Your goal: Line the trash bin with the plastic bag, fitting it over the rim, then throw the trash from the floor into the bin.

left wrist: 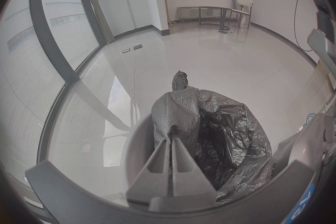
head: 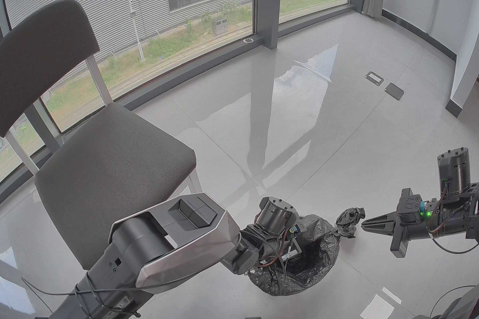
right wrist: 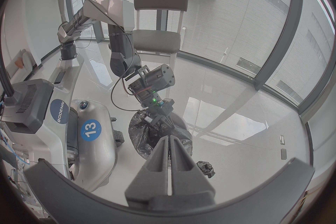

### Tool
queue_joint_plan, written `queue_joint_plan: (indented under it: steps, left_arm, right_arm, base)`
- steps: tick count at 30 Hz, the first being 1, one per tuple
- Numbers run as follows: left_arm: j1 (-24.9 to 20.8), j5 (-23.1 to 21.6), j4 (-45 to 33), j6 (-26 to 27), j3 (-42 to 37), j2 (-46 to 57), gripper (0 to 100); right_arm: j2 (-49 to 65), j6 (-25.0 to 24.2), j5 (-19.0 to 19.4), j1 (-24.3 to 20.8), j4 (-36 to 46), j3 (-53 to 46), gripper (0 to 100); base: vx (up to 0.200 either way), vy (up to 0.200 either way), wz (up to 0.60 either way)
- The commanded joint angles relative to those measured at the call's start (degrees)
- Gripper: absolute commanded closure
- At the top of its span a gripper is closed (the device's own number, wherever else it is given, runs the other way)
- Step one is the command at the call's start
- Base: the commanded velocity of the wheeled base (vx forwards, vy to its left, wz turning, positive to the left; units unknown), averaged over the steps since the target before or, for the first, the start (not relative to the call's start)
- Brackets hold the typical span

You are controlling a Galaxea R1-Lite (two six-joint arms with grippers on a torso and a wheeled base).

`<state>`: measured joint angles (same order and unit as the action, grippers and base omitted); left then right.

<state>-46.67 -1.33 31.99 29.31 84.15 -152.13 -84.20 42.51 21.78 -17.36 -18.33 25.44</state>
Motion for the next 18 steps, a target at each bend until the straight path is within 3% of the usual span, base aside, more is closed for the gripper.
queue_joint_plan:
  steps: [1, 18]
  left_arm:
    - [0.26, 0.27, 0.27, -0.13, 0.84, -0.36, 100]
    - [2.46, 5.9, -0.87, -4.61, 8.4, -0.01, 100]
  right_arm:
    - [0.0, 0.03, 0.1, -0.04, -0.03, 0.4, 100]
    - [-0.09, 0.03, 0.1, 0.04, -0.12, 0.57, 100]
  base:
    - [0.0, 0.0, 0.0]
    - [0.0, 0.0, 0.0]
